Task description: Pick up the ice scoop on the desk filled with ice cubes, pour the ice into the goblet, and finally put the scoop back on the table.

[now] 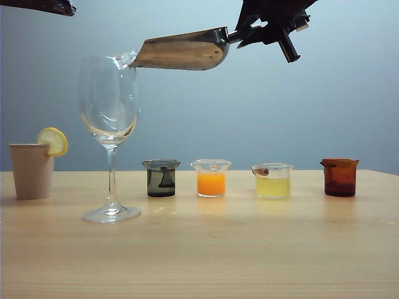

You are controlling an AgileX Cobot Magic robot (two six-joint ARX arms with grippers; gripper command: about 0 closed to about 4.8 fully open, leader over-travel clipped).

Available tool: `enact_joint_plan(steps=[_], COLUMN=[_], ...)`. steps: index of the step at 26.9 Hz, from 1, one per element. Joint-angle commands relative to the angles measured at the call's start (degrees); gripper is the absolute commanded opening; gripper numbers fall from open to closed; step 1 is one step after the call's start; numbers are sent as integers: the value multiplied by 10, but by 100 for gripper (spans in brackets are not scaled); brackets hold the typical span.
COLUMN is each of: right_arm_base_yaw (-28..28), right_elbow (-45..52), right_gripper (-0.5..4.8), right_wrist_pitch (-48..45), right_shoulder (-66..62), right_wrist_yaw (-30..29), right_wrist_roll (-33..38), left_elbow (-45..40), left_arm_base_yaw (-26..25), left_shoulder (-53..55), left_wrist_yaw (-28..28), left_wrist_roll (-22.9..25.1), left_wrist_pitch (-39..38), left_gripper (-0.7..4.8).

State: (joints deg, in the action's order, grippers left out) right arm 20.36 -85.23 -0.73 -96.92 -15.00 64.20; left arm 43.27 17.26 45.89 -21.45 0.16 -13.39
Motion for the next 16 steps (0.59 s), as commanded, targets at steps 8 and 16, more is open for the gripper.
enact_joint_plan(steps=[8,16], right_arm_base_yaw=[1,1], right_elbow=[-7,-8], right_gripper=[-7,-7], right_wrist_pitch=[-20,-16], right_shoulder=[5,5], right_wrist_yaw=[-2,-2], right_wrist_roll=[2,0], left_elbow=[2,2], left_arm_base_yaw=[0,0], left_shoulder=[-2,-2], left_wrist_yaw=[-4,-4], left_wrist_roll=[-2,-2], left_wrist_pitch=[2,2], left_gripper=[-5,-5])
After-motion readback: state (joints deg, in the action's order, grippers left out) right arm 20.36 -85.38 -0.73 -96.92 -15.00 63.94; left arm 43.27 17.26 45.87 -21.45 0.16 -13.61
